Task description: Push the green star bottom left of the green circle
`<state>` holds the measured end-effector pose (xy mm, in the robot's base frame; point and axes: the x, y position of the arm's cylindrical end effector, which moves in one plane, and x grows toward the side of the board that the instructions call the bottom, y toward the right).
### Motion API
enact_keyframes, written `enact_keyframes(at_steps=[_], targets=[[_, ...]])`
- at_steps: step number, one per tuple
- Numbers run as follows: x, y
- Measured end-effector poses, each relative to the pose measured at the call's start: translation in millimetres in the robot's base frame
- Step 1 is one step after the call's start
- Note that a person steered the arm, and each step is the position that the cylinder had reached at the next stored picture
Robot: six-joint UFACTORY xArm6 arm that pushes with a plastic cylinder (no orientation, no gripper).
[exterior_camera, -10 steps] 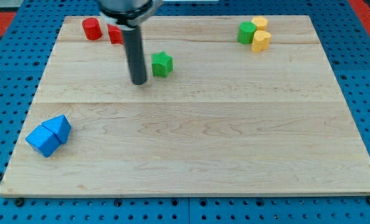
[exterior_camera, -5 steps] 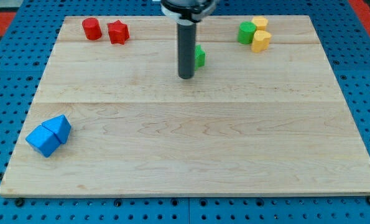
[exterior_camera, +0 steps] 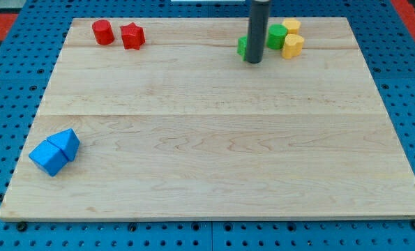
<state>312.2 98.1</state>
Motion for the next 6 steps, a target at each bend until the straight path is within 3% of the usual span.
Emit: enact_keyframes(at_steps=[1, 3, 5, 6], targets=[[0, -14], [-24, -111], [-29, -47], [-23, -47]])
